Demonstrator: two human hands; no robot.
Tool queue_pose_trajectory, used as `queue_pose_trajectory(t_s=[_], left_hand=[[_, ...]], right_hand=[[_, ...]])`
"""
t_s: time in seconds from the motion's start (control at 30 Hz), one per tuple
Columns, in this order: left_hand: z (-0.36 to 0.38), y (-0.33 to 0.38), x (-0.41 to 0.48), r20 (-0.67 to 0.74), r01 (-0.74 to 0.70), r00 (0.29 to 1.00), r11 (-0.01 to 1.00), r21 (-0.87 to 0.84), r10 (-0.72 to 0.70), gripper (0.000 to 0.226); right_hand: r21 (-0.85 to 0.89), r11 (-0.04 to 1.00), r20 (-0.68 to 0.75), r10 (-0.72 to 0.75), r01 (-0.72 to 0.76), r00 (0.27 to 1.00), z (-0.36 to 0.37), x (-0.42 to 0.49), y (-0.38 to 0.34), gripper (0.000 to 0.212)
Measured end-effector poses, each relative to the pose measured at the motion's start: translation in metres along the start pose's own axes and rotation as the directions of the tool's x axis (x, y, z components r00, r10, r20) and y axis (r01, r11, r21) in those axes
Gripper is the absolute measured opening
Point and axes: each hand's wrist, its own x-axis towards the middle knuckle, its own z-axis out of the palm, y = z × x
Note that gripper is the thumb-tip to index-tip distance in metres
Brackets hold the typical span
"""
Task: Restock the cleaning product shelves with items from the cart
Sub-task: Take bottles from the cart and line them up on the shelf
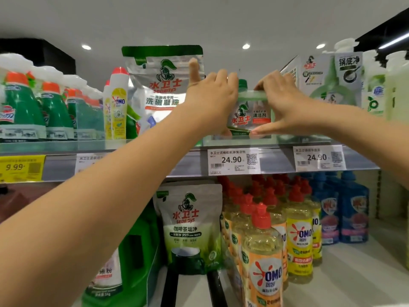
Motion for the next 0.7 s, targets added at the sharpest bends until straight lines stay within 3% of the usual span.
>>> queue_pose_trajectory(t_s=[0.47,0.7], left_hand=[[0.024,0.017,0.025,-0.061,0.139,0.99,0.955,0.263,-0.127,0.042],[0.026,0.018,0.035,-0.001,0.164,0.986,0.968,0.188,-0.167,0.067]], right_hand=[[-0.038,0.998,0.007,0.042,-0.042,0.999,0.022,0.017,0.006,0.073],[-0.053,0.995,0.03,0.092,-0.09,0.995,0.021,0.02,-0.001,0.081]])
